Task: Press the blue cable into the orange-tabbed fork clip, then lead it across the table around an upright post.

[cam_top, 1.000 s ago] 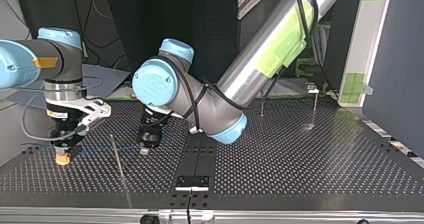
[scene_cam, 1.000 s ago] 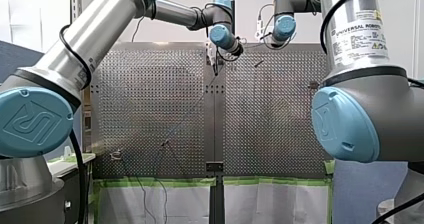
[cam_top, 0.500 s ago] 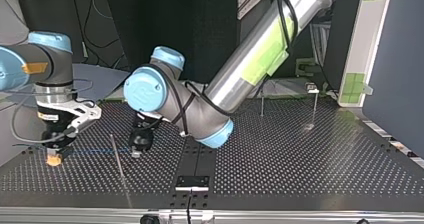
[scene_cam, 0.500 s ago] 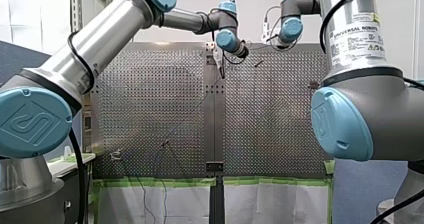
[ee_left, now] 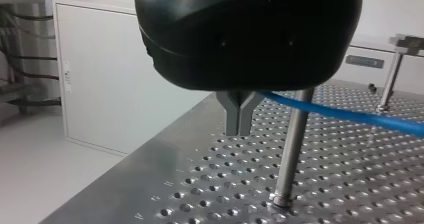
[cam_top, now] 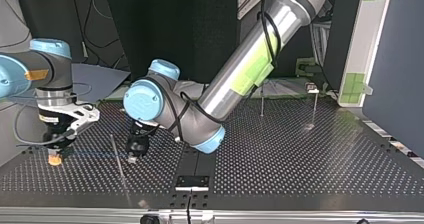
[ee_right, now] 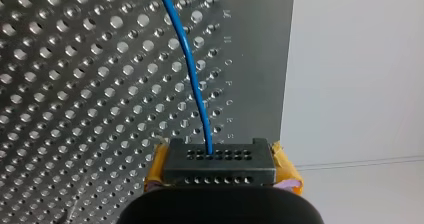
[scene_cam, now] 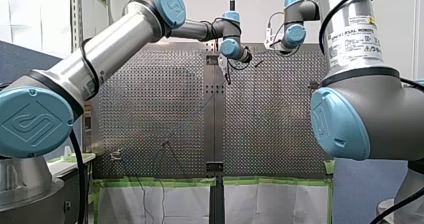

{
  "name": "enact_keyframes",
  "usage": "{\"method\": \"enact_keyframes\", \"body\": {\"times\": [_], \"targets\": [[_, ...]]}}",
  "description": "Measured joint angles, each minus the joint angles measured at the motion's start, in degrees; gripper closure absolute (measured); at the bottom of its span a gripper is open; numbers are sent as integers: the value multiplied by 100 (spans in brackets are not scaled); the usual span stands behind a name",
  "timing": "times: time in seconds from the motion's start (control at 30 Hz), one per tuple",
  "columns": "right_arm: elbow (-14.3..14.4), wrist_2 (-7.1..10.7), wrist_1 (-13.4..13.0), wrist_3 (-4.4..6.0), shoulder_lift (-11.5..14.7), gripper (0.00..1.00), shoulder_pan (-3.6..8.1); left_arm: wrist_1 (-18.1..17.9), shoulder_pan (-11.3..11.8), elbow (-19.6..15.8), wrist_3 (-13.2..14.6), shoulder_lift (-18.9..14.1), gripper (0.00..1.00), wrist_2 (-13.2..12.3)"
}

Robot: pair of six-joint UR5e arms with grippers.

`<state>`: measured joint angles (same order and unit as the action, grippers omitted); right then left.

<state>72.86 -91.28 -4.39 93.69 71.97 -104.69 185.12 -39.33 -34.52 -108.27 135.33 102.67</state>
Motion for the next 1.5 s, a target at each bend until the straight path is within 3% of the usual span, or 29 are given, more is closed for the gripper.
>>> {"method": "enact_keyframes", "body": {"times": [0.23, 0.5, 0.9, 1.33, 1.5], "targets": [[-50, 197, -99, -9, -77, 100, 55, -16, 62, 340, -131, 55, 100, -78], [-78, 239, -191, 32, -246, 100, 132, -67, 111, 607, -142, 64, 100, -124], [-140, 364, -227, 186, -294, 100, 317, -578, 152, 82, -141, 69, 100, -156], [-136, 518, -332, 266, -483, 100, 339, -695, 193, -368, -126, 306, 100, -286], [-110, 592, -330, 355, -629, 100, 340, -793, 219, -562, -122, 328, 100, -320]]}}
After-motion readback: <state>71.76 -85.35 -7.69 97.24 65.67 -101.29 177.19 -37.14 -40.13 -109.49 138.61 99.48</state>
